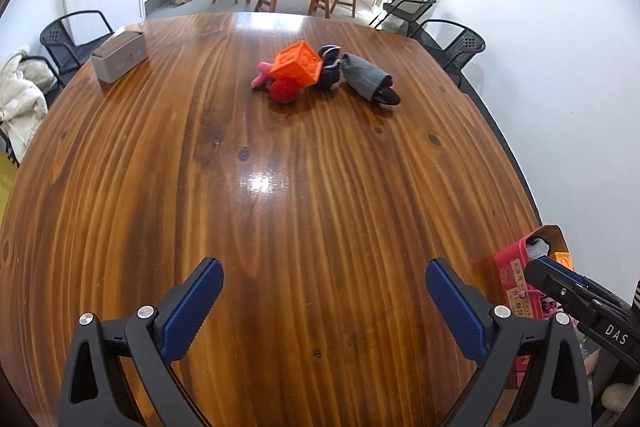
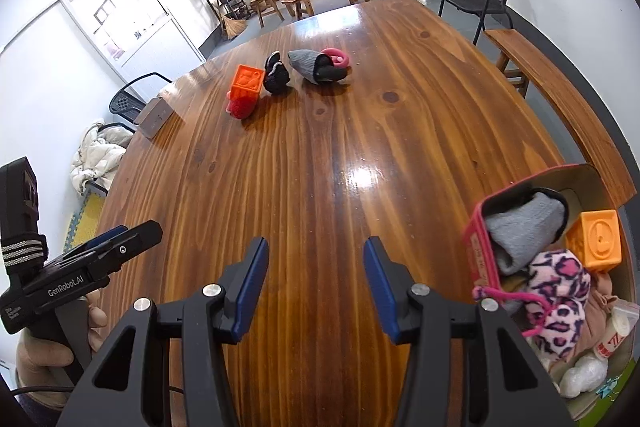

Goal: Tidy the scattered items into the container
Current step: 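Move both open grippers back over the table toward the last items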

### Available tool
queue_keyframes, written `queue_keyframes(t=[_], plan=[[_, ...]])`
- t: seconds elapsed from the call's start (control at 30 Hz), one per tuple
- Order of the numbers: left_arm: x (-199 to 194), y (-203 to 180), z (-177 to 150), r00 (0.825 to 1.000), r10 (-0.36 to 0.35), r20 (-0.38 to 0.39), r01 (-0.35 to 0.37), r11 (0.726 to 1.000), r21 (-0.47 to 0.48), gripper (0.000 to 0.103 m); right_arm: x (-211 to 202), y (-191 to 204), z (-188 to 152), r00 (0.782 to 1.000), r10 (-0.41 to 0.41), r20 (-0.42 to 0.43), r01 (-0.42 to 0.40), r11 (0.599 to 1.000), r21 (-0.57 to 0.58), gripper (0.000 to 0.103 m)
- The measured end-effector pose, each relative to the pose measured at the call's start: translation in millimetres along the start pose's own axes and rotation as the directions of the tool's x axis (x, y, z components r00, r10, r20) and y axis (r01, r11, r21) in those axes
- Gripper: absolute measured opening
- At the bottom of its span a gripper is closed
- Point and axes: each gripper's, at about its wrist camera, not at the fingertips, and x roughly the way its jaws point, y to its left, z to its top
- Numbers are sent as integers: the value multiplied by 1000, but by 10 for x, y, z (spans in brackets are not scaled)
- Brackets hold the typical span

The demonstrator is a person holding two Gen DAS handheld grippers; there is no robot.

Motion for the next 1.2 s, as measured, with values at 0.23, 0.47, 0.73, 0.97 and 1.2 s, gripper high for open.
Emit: queue_keyframes(t=[0.23, 0.47, 0.73, 0.97, 1.2], plan=[[104, 284, 123, 1000, -4, -10, 4, 1000, -24, 103, 174, 220, 44, 1000, -15, -23, 15, 1000, -4, 54], [305, 433, 384, 1000, -21, -18, 21, 1000, -21, 103, 284, 245, 20, 998, -52, -48, 53, 998, 27, 54], [640, 407, 748, 999, -24, -30, 25, 999, 38, 103, 450, 116, 1, 992, -91, -85, 99, 990, 100, 54], [1126, 386, 1210, 1000, 22, -9, -21, 997, 77, 103, 633, 66, 94, 991, -92, -102, 105, 986, 126, 54], [1695, 289, 1619, 995, 101, 9, -101, 989, 111, 103, 856, 4, 271, 991, -81, -109, 97, 984, 147, 54]])
